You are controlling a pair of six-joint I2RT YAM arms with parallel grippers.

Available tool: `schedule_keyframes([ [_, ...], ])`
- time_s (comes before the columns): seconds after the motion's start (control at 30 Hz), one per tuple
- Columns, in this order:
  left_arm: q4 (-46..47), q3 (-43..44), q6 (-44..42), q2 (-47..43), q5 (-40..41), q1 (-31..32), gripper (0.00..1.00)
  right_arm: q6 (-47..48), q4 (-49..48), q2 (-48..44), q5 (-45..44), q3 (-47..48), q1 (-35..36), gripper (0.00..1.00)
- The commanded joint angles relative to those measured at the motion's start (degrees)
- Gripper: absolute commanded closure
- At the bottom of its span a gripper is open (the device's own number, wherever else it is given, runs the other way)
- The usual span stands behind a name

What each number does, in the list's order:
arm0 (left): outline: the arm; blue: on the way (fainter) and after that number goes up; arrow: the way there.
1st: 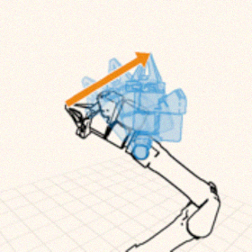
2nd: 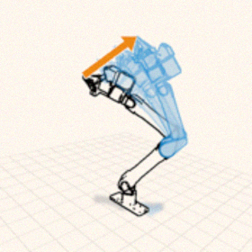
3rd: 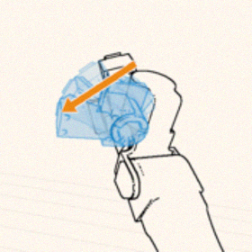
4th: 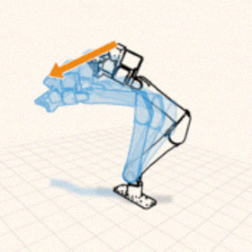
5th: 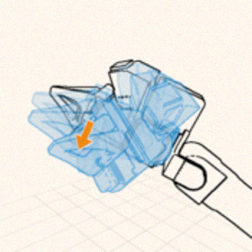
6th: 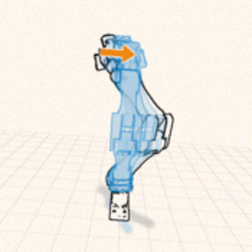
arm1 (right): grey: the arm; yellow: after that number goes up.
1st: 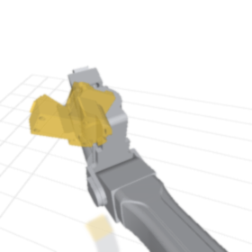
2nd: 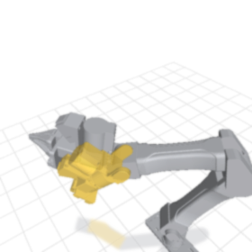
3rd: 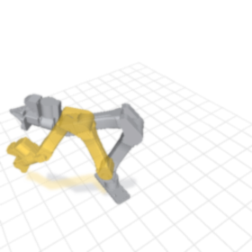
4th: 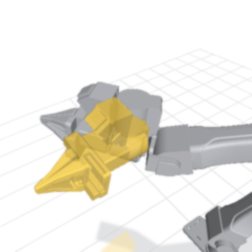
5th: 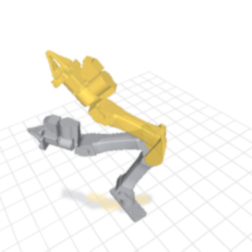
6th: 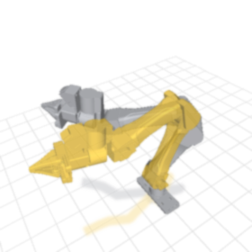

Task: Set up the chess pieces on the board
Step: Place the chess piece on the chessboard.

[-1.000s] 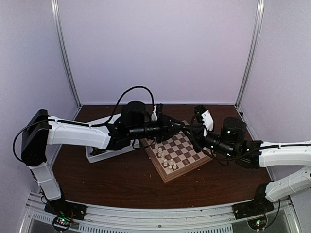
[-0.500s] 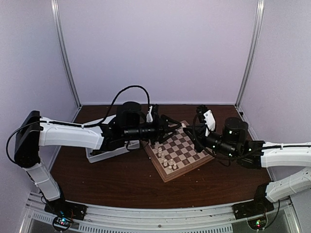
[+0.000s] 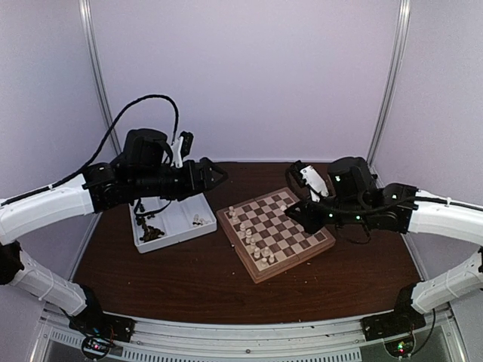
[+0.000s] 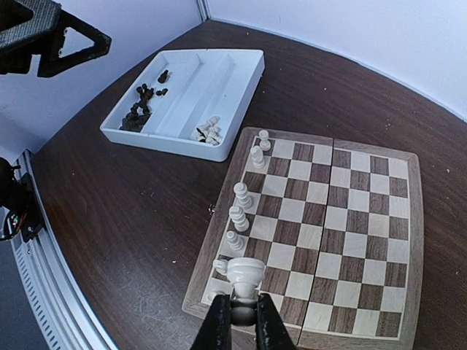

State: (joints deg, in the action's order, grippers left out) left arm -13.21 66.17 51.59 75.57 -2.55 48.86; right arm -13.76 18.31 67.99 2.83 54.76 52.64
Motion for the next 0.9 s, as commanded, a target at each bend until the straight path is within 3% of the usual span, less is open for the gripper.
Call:
schedule_keyframes([
  [0.0,-11.27,-0.14,-8.45,-3.53,5.70,-2.11,0.04,-1.23,19.28,6.67,5.21,8.36,-1.10,1.00],
  [0.53,-18.25,0.91,-13.88,-6.07,7.12,-3.95,0.02,4.92,35.60,34.95,7.57,33.83,-1.75,0.98],
  [0.87,-20.13,0.62,-16.25,-6.31,7.61,-4.02,0.03,6.72,39.51,45.37,7.46,42.33,-1.95,1.00],
])
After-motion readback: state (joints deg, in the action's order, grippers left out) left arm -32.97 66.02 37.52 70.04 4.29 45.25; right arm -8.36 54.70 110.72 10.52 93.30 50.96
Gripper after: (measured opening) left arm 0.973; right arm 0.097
